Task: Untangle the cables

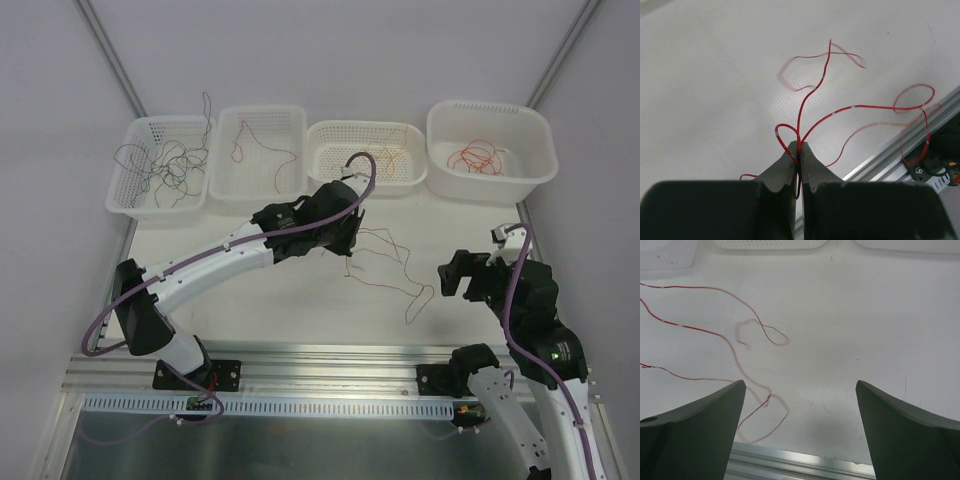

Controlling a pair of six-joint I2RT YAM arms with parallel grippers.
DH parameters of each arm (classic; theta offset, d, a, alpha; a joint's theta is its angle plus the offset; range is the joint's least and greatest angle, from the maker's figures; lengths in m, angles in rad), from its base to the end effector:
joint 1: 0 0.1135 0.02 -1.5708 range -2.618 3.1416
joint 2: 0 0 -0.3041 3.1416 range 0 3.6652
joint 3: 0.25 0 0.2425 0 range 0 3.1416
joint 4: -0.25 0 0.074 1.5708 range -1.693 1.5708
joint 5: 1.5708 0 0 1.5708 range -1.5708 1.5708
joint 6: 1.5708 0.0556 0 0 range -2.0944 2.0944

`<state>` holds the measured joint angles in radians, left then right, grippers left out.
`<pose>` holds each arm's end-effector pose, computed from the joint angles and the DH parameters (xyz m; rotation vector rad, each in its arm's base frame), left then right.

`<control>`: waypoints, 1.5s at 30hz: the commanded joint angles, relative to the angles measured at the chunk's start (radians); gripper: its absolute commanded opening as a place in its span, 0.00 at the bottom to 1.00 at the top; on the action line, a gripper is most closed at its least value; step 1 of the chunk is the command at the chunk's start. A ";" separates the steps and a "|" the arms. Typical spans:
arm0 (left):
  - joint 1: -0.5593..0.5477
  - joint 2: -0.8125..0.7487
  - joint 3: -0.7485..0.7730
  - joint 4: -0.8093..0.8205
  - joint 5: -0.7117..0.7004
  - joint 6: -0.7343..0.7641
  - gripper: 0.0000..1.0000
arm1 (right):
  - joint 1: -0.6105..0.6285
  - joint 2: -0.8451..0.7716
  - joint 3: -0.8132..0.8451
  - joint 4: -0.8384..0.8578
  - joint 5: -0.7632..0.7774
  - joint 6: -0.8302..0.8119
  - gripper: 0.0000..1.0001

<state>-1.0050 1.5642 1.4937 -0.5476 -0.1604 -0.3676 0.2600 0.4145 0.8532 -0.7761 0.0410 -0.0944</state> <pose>0.2014 -0.3005 0.3862 0.6143 2.1585 -0.5937 0.0500 0.0109 0.3472 -0.3091 1.8834 0.0729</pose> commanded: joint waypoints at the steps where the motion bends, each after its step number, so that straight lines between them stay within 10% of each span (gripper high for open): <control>1: 0.022 -0.046 0.060 -0.023 0.016 0.076 0.00 | 0.007 -0.048 0.041 0.006 0.089 -0.016 0.97; 22: 0.322 -0.167 0.347 -0.037 0.087 0.212 0.00 | 0.007 -0.054 0.046 0.003 0.125 -0.028 0.97; 45: 0.834 0.371 0.858 0.000 0.300 0.269 0.04 | 0.005 0.043 0.040 0.020 0.146 -0.031 0.97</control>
<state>-0.2115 1.8778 2.3108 -0.5808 0.0837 -0.0929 0.2600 0.4347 0.8547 -0.7753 0.1562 -0.1135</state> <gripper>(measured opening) 0.045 0.971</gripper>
